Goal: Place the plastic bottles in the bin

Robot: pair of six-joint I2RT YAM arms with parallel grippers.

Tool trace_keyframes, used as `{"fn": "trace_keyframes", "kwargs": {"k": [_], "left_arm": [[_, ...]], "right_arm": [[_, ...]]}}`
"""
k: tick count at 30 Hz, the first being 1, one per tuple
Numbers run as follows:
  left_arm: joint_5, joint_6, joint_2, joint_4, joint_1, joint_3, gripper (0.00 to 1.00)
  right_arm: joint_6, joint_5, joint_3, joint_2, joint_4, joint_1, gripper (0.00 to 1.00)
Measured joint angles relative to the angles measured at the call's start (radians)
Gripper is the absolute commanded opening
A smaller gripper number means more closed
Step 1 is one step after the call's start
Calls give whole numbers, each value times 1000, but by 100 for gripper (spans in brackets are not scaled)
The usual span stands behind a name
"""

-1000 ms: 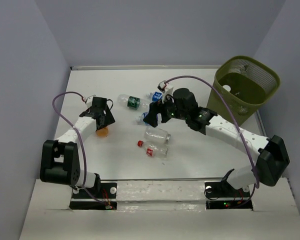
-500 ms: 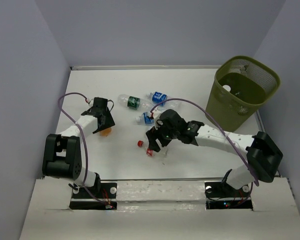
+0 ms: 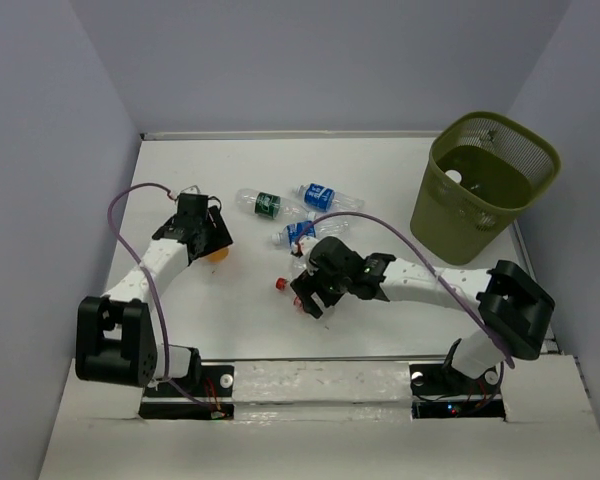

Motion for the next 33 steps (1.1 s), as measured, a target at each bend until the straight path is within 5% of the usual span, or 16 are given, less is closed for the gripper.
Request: {"fn": "trace_keyframes", "kwargs": {"k": [7,9,16,22,26,29,33], "left_arm": [[72,2,-195,22,0,6,62],[93,3,-222,23,0,12,62],[134,3,-283,26,-8,14,62],[163,3,-364,23,-24,21,62],[175,2,-417,22,-42,34,57],[194,-6,-449,22,-61,51,57],[205,-21,-466,23,-116,82,57]], "right_arm": [[10,29,0,95,-7,79,80],[20,51,0,102,-7,98,63],[77,120,1,98,2,115,28],[117,98,21,-69,-37,123,27],[93,222,150,-260,-67,120,22],[42,337,297,-353,-72,-6,21],[-14,524,464,-406,-46,-335,22]]}}
